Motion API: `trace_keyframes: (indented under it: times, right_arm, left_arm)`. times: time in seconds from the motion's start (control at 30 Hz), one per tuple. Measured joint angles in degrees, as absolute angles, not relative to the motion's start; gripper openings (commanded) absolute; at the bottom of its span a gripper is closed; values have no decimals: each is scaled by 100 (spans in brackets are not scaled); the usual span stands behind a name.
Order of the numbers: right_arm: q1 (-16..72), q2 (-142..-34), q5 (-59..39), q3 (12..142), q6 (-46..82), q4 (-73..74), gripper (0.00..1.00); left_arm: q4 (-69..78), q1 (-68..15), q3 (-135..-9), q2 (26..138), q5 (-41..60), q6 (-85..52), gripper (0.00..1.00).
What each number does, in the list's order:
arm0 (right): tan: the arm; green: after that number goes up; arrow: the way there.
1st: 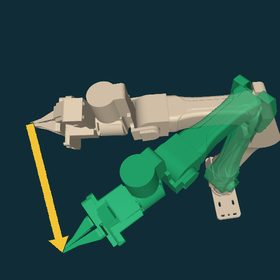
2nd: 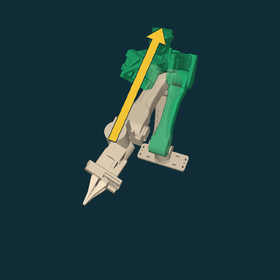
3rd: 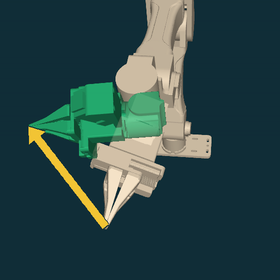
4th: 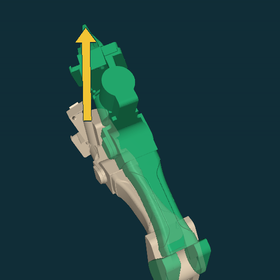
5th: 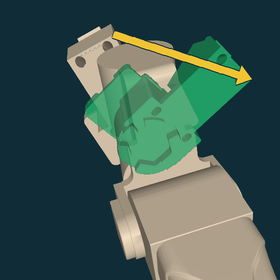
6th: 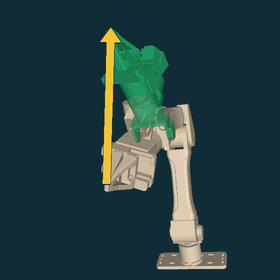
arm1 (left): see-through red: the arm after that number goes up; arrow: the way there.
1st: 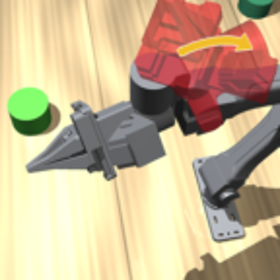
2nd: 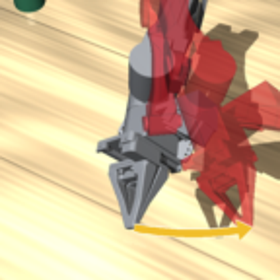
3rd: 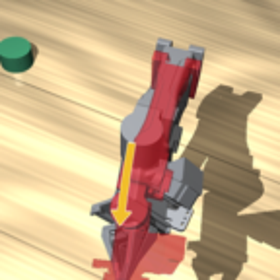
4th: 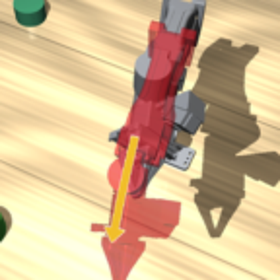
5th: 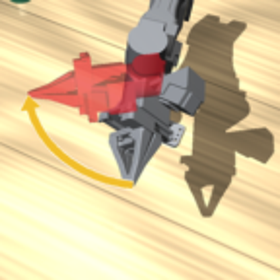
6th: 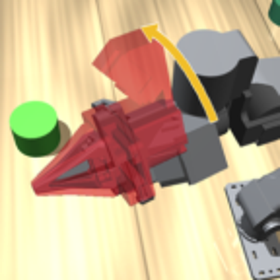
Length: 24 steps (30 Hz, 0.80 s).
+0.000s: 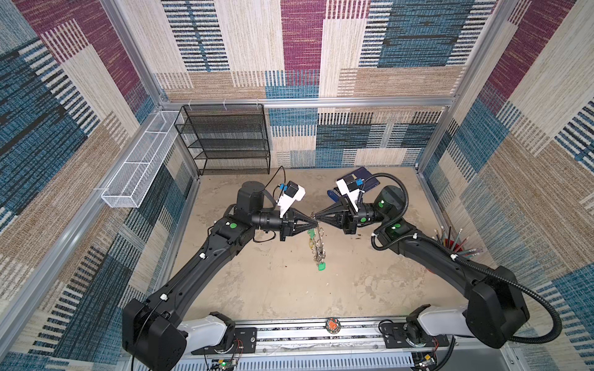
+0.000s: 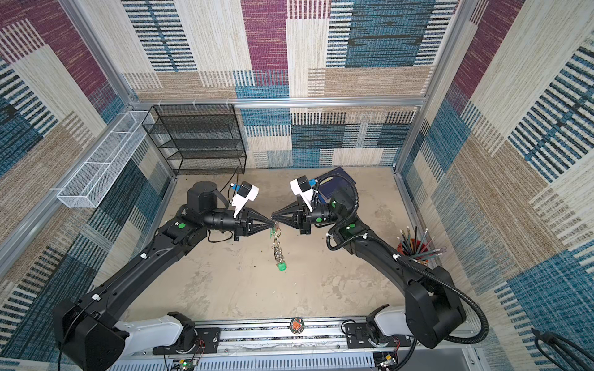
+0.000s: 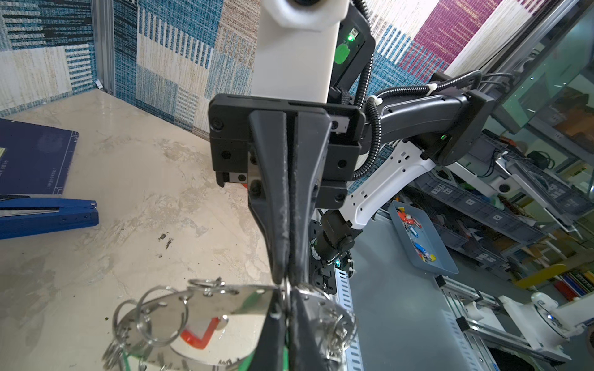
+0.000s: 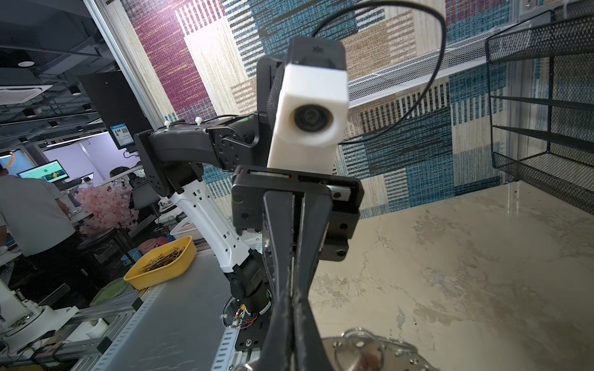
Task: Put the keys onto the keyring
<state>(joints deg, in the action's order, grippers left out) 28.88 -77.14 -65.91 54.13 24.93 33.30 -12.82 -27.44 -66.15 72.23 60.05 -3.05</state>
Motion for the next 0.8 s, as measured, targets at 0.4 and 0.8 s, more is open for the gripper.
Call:
trace_keyframes:
  times: [0.4, 0.8]
  right_arm:
    - [2554, -6906, -5957, 5953, 1463, 1109, 55]
    - [2816, -7282, -5500, 6361, 563, -395, 47]
  left_arm:
    - [-5054, -2751, -9168, 8468, 5566, 2646, 0]
    - [-7369, -2877, -11089, 9642, 5271, 4123, 0]
